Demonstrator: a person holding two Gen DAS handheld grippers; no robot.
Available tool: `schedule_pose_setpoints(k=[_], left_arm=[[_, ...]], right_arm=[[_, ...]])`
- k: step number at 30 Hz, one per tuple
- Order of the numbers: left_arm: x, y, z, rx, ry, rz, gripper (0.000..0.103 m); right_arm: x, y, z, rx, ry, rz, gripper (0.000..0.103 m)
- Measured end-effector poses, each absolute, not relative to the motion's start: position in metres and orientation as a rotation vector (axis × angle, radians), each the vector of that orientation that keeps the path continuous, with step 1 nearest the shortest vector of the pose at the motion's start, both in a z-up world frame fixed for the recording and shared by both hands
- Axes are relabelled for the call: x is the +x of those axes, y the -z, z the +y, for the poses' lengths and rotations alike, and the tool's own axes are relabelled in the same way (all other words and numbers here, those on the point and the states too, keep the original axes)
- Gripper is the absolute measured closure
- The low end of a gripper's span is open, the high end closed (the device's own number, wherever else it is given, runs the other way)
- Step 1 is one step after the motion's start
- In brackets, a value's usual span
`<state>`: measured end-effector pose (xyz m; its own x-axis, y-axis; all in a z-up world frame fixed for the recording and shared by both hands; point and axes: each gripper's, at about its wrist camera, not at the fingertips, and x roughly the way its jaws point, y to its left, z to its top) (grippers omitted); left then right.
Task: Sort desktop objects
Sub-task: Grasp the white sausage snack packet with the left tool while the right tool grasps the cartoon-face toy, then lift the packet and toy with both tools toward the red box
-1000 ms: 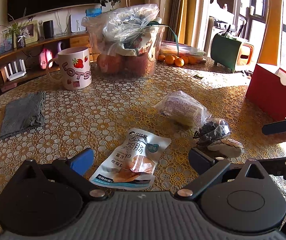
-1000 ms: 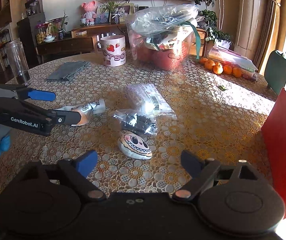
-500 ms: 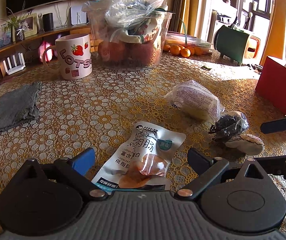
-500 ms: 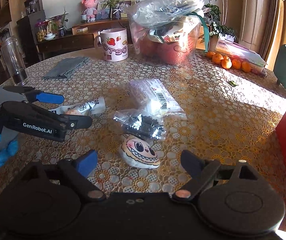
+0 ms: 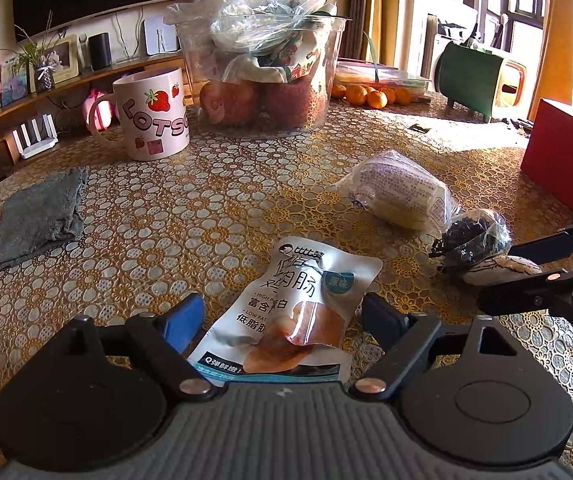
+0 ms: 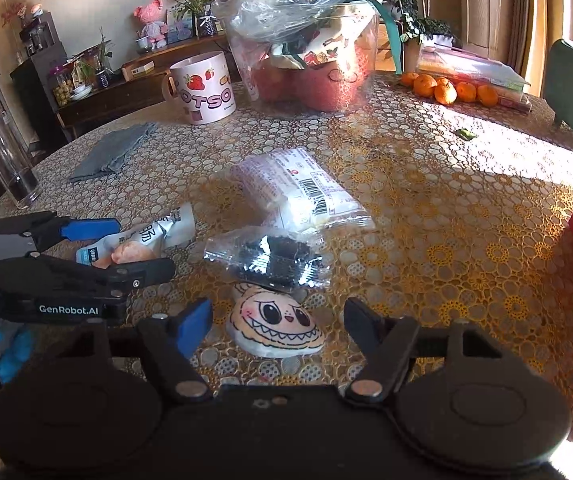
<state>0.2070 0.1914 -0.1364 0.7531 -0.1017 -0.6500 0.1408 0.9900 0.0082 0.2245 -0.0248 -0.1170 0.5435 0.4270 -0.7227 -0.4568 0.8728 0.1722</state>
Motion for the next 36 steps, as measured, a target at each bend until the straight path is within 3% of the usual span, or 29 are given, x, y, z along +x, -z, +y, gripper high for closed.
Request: schedule_pose_setpoints(k=[3, 9, 36], left_arm=[[0.207, 0.135, 0.192, 0.058, 0.142, 0.704, 0.034], [0.208, 0.133, 0.19, 0.06, 0.136, 0.714, 0.037], [0.164, 0.12, 0.158, -0.074, 0.1, 0.765, 0.044]], right_arm=[[0.225, 0.118, -0.025, -0.024, -0.512, 0.856, 0.039], [0.225, 0.117, -0.026, -0.016, -0.509, 0.86, 0.055], [0.182, 0.098, -0.066, -0.087, -0.483, 0.814, 0.058]])
